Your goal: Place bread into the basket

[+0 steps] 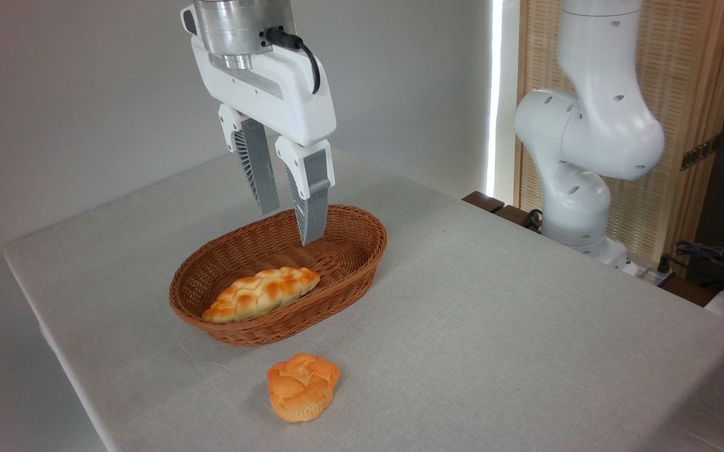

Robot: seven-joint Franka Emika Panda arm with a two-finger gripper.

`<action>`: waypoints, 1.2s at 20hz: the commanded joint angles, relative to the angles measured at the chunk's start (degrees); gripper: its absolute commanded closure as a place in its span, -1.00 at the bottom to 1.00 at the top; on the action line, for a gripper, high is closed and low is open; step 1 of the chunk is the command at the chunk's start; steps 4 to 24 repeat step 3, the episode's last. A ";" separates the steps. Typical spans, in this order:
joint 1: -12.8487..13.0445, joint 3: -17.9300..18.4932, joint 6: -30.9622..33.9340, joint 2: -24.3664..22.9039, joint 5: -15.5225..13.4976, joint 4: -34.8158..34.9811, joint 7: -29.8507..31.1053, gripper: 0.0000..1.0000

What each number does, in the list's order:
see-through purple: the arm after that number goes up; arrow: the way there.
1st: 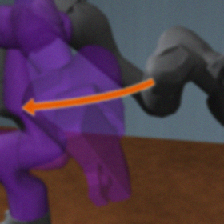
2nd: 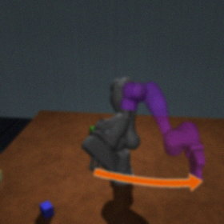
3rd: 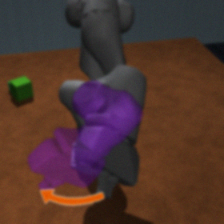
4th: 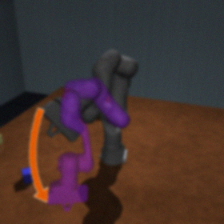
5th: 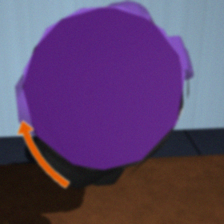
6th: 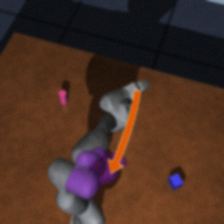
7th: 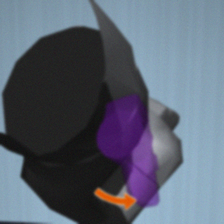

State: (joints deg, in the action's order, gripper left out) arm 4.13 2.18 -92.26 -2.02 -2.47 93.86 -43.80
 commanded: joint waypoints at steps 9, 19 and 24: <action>0.09 0.46 2.00 0.61 -0.43 -1.48 -0.85 -1.00; 0.09 0.46 2.00 0.61 -0.43 -1.48 -0.85 -1.00; 0.09 0.46 2.00 0.61 -0.43 -1.48 -0.85 -1.00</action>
